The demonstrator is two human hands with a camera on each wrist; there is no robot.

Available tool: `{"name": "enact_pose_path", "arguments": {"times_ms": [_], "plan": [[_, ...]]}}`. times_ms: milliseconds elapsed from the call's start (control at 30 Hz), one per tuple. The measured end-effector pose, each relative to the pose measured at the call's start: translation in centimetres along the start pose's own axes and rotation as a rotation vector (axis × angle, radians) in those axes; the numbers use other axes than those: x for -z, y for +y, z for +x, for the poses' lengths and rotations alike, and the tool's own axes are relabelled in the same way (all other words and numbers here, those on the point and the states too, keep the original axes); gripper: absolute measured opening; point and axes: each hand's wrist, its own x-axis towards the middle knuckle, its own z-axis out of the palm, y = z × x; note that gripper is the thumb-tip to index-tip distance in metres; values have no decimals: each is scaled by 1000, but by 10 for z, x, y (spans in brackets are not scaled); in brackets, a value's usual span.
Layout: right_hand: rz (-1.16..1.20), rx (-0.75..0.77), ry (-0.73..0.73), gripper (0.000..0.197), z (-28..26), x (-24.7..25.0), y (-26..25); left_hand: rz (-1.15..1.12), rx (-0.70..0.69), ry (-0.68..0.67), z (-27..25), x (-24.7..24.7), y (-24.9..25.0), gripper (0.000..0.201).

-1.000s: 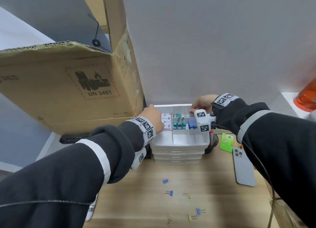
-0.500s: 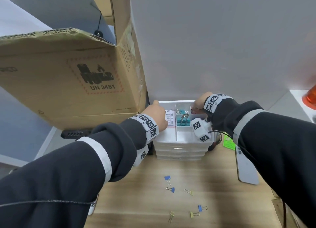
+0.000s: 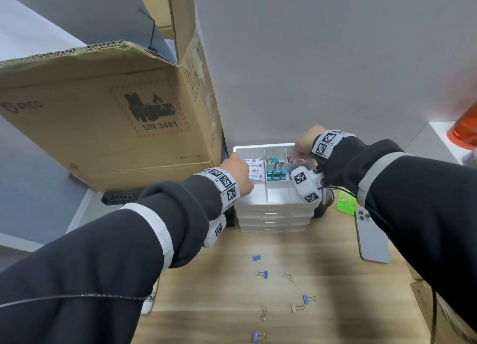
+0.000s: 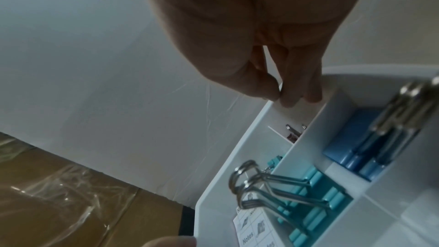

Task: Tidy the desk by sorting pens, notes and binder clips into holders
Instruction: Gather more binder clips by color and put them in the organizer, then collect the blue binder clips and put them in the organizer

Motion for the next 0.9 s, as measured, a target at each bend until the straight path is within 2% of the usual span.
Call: {"name": "enact_pose_path", "arguments": {"times_ms": [33,133,200,267,333,433,567,700,833,900], "plan": [[-69,42,-26,16,-5,1,4,2,5,1,-4,-1,1,30],[143,119,-35,17,-16,8,12,27,20,17,-18,-3,6,28],[312,100,8,15,-29,10,19,48,14,46,-26,-3,8,25],[569,79,-29,13,-45,8,23,57,-14,69,-35,-5,9,22],[694,53,-101,4,-65,6,30,60,-46,35,-44,-11,10,19],[714,35,-264,14,-80,3,58,67,-64,-94,-55,-32,9,19],[559,-7,-501,16,-95,-17,97,76,-41,-230,-67,-74,5,27],[404,-90,-579,12,-96,-61,145,40,-11,-295,-75,-115,4,20],[19,-53,-382,11,-88,-122,205,3,-62,-307,-77,-165,11,6],[-73,-25,-311,9,-92,-152,231,-45,-67,-300,-77,-193,13,12]]}}
